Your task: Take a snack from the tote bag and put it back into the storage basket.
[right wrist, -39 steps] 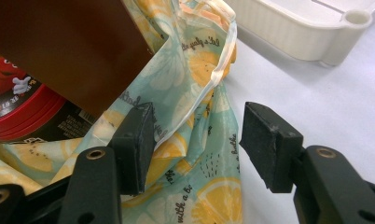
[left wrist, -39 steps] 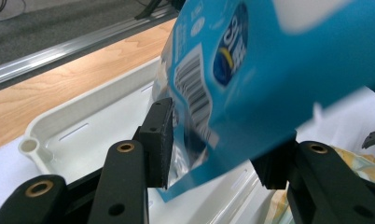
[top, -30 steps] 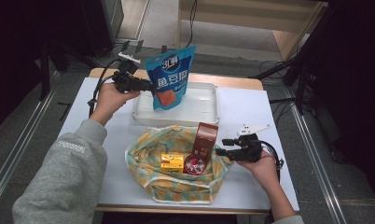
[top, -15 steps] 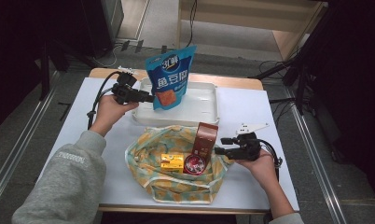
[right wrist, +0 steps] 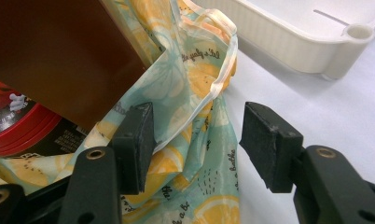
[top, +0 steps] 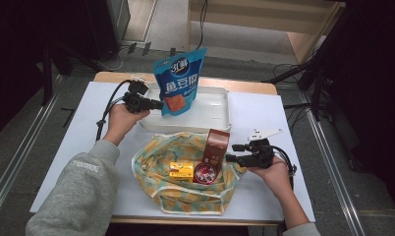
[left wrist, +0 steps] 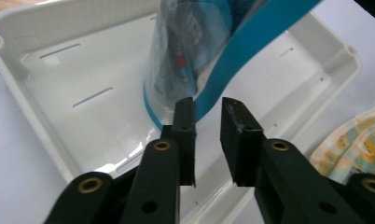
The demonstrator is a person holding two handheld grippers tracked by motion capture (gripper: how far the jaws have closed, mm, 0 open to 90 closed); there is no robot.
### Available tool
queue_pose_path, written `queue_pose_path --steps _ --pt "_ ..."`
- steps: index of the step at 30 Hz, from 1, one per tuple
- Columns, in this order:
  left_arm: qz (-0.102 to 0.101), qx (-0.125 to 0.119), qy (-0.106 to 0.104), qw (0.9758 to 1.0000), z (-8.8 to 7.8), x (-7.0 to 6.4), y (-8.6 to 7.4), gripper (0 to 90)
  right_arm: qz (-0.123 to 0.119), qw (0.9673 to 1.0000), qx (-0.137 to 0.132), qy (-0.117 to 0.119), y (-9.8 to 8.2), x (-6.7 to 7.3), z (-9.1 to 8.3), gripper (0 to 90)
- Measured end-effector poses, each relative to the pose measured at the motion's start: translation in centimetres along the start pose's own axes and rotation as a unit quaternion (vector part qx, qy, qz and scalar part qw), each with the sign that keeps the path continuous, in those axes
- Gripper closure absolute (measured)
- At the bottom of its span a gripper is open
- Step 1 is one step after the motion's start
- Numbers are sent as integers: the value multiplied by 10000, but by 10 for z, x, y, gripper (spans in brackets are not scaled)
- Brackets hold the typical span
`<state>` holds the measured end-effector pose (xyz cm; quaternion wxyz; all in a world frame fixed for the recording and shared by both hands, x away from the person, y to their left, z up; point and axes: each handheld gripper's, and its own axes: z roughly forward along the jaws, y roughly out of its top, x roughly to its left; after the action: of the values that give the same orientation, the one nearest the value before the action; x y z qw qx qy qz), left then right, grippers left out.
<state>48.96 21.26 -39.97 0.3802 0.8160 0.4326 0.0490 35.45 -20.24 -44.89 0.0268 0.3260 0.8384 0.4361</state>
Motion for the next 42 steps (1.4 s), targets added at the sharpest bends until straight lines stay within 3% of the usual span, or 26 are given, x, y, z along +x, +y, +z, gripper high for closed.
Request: queue_pose_path --steps 6,13,17,26,30,37,42 --pt "-120 -105 -41 9999 3 3 3 897 -9 10000 -8 -22 0 0 0 455" --pt "-172 -120 24 9998 8 5 9 900 -25 10000 -11 -33 0 0 0 457" --pt "-357 -270 -108 9989 12 8 10 900 2 10000 -19 -31 0 0 -1 457" --pt "-284 -268 -48 9992 22 11 22 900 5 10000 -35 -30 0 0 -1 457" --pt "-500 -413 -209 9977 27 17 22 900 3 10000 -51 -15 0 0 -3 459" --pt "-370 -307 -3 9988 31 16 32 900 20 9999 -99 -14 -1 1 -6 459" --pt "-487 -337 -29 9982 32 22 35 900 89 9998 -202 25 -3 2 -10 459"
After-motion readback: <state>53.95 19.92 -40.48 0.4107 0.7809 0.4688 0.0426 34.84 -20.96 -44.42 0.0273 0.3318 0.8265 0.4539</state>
